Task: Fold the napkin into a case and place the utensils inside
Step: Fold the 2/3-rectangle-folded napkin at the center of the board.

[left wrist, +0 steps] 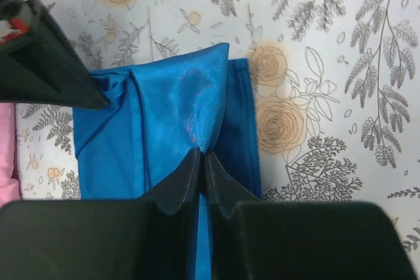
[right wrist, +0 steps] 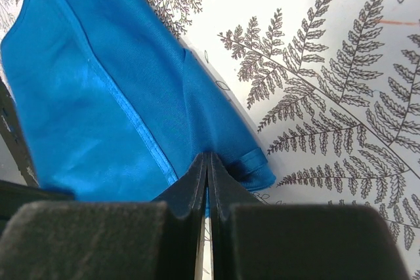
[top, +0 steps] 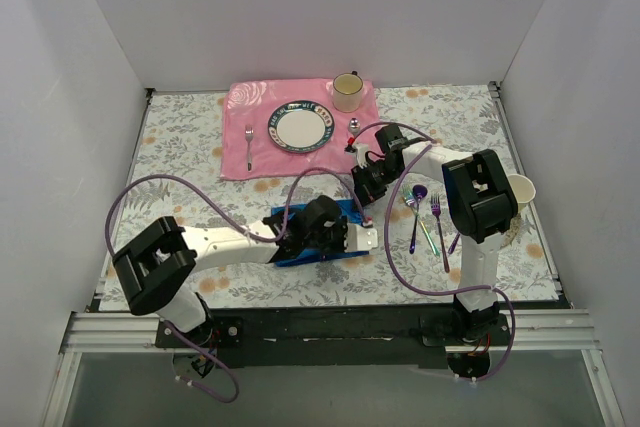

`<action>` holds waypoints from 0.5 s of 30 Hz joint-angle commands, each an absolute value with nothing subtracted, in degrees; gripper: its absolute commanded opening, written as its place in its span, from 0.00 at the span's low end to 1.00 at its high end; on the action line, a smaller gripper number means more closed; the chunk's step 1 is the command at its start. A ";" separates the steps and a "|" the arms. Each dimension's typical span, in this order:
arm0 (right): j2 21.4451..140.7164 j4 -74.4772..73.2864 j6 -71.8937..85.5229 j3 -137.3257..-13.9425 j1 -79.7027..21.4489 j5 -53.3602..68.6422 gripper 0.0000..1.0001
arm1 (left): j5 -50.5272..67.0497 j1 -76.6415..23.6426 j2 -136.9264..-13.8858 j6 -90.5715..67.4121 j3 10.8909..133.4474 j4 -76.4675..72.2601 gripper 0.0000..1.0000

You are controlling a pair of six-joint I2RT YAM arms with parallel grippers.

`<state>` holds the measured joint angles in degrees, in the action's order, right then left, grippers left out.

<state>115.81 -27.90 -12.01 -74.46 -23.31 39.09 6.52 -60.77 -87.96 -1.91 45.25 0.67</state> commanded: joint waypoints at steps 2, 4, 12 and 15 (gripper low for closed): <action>117.95 -29.44 -15.56 -72.25 -23.29 32.43 0.07 | 20.99 -52.22 -88.68 -9.31 53.94 11.59 0.03; 117.86 -29.27 -15.64 -72.16 -23.29 32.61 0.07 | 24.85 -48.62 -90.78 -10.02 55.63 12.74 0.02; 118.04 -29.35 -16.08 -72.68 -23.38 33.05 0.08 | 36.47 -38.51 -99.39 -14.50 65.55 18.71 0.05; 118.12 -29.71 -16.17 -72.86 -23.29 33.13 0.10 | 40.24 -35.87 -103.79 -15.73 68.37 21.44 0.06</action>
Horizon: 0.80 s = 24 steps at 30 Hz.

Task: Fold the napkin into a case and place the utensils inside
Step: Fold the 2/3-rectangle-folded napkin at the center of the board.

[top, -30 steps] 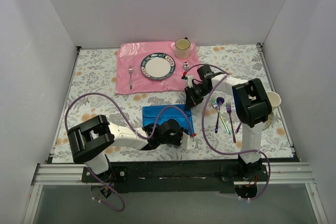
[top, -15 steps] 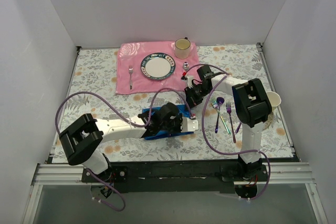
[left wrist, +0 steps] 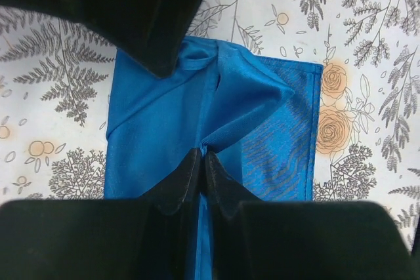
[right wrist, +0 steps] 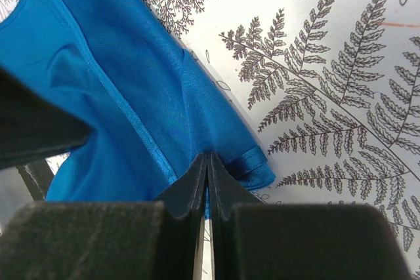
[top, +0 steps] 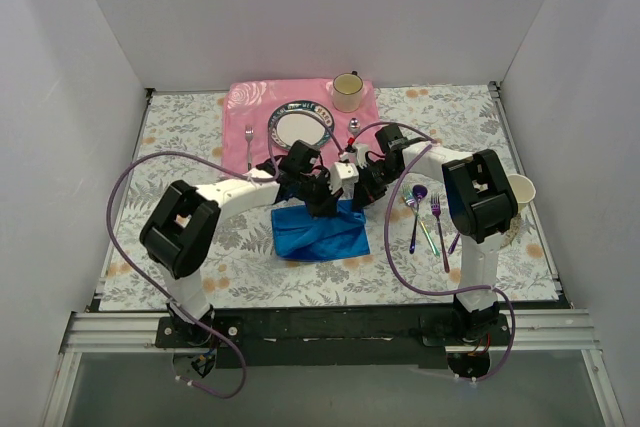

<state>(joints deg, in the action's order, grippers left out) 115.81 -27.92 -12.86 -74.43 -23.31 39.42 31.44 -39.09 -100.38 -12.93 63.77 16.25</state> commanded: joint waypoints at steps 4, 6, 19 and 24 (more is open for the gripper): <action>118.12 -29.79 -16.00 -73.39 -23.29 33.57 0.18 | 43.15 -34.02 -108.71 -18.10 72.59 23.73 0.08; 117.95 -29.79 -15.82 -73.48 -23.38 33.92 0.23 | 44.55 -32.97 -111.25 -19.15 73.47 24.43 0.10; 115.93 -32.34 -13.28 -75.41 -22.24 39.19 0.41 | 47.37 -28.92 -120.14 -22.67 77.78 29.88 0.11; 115.49 -33.40 -11.43 -76.11 -20.57 43.67 0.52 | 47.90 -28.65 -121.81 -22.76 78.66 31.29 0.11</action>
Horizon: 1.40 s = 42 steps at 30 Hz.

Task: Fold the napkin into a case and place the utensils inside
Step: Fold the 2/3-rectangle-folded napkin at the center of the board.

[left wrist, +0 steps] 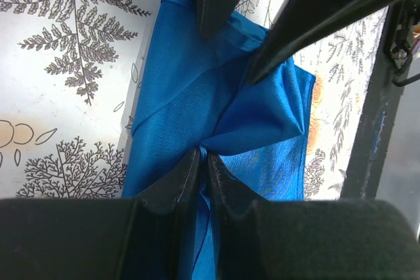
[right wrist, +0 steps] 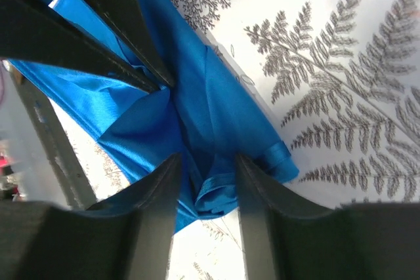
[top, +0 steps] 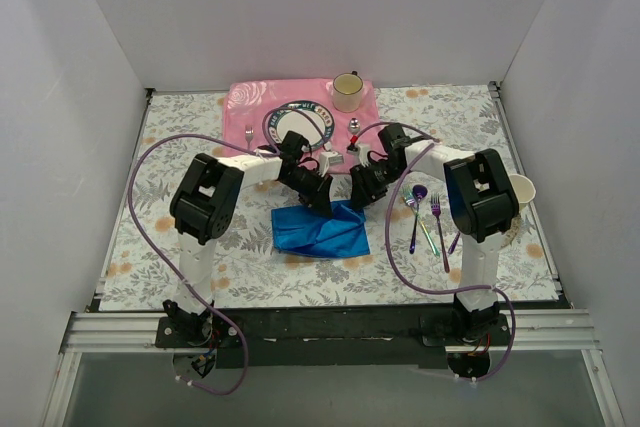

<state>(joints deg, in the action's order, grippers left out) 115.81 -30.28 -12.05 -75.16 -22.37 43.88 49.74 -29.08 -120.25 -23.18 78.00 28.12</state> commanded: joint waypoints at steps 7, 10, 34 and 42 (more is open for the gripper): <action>115.49 -33.75 -8.53 -75.59 -18.99 48.51 0.55 | 47.55 -28.57 -122.69 -22.50 79.19 32.08 0.11; 115.05 -33.40 -7.47 -75.59 -18.46 50.71 0.55 | 47.20 -28.56 -123.22 -22.32 79.54 32.69 0.11; 105.82 -25.84 -13.10 -71.98 -19.16 48.07 0.65 | 46.93 -28.30 -126.47 -23.03 82.88 35.68 0.11; 106.00 -21.45 -11.95 -69.97 -21.71 49.13 0.72 | 47.37 -27.86 -127.09 -23.20 83.06 36.04 0.11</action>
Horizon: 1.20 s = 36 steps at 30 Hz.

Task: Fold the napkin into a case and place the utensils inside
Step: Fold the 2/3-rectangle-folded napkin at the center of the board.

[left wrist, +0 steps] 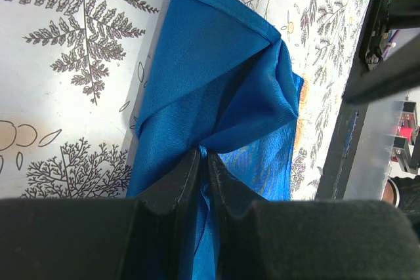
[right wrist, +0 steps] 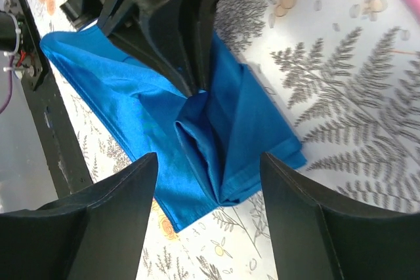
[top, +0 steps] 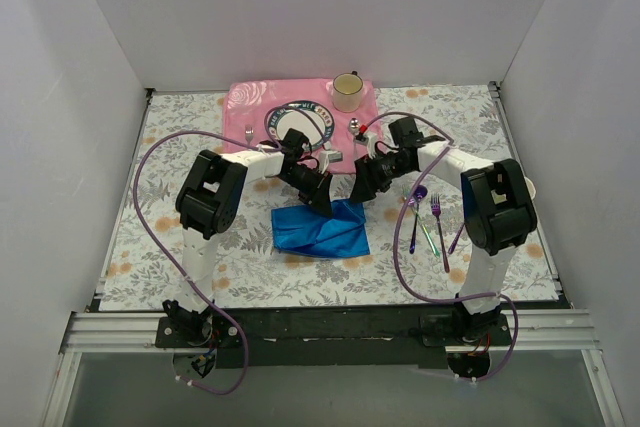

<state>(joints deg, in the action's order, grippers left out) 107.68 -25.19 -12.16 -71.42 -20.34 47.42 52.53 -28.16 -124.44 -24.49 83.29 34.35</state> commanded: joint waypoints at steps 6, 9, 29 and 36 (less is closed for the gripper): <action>107.14 -20.13 -12.22 -69.96 -23.47 48.69 0.72 | 47.55 -27.86 -127.26 -23.20 83.32 36.12 0.12; 108.19 -19.87 -12.30 -70.22 -24.34 47.38 0.69 | 47.55 -27.86 -127.27 -23.03 83.23 36.21 0.12; 112.94 -19.34 -10.02 -69.96 -24.35 42.81 0.01 | 53.70 -24.18 -114.37 -31.81 70.33 18.39 0.40; 117.06 -19.86 -7.74 -71.02 -23.91 42.80 0.01 | 52.48 -23.64 -96.96 -33.23 59.60 6.69 0.50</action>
